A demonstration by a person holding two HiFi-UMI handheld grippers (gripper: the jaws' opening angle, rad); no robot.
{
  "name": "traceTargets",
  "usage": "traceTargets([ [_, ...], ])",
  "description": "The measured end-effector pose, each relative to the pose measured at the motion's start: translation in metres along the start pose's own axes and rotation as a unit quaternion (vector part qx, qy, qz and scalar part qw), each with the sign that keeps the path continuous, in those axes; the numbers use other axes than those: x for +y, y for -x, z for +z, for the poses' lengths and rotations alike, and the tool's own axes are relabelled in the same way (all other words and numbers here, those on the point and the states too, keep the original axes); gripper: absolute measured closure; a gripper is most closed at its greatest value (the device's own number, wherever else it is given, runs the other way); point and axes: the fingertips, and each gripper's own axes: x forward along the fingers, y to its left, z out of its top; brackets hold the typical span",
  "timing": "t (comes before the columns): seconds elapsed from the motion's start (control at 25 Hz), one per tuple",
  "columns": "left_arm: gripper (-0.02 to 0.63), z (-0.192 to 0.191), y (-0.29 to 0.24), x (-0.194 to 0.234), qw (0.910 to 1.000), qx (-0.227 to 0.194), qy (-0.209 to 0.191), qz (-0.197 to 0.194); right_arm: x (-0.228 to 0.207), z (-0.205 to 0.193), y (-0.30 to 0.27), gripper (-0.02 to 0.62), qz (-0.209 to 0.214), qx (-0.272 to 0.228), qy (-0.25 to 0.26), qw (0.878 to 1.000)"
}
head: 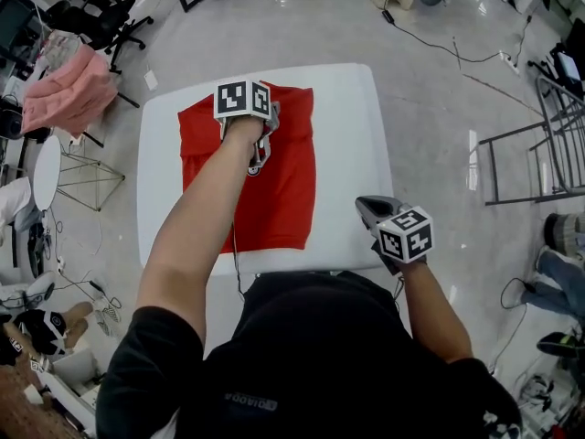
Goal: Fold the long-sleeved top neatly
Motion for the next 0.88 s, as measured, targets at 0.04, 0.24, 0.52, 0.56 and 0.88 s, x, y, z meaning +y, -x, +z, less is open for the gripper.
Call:
traceTargets([
  [0.04,0.577,-0.004,-0.005,-0.002,1.0,0.004,-0.003,0.0,-0.001,-0.002,0.0,0.591,0.001,0.003,0.0,1.0],
  [0.24,0.549,-0.017,-0.009,-0.057,0.99,0.019,-0.011,-0.139,-0.008,-0.008,-0.002,0.591,-0.001,0.015,0.005,1.0],
  [0.52,0.549,-0.009,0.039,-0.051,0.9847,-0.008,-0.056,-0.164,0.003,0.007,-0.014,0.591,0.005,0.01,0.024,1.0],
  [0.56,0.551,-0.01,0.045,-0.042,0.9864,-0.016,-0.058,-0.153,0.006,0.009,-0.015,0.591,0.007,0.009,0.027,1.0],
  [0.88,0.554,-0.025,0.105,-0.001,0.9907,-0.086,-0.046,-0.095,0.027,0.013,-0.024,0.591,0.036,0.017,0.055,0.998],
])
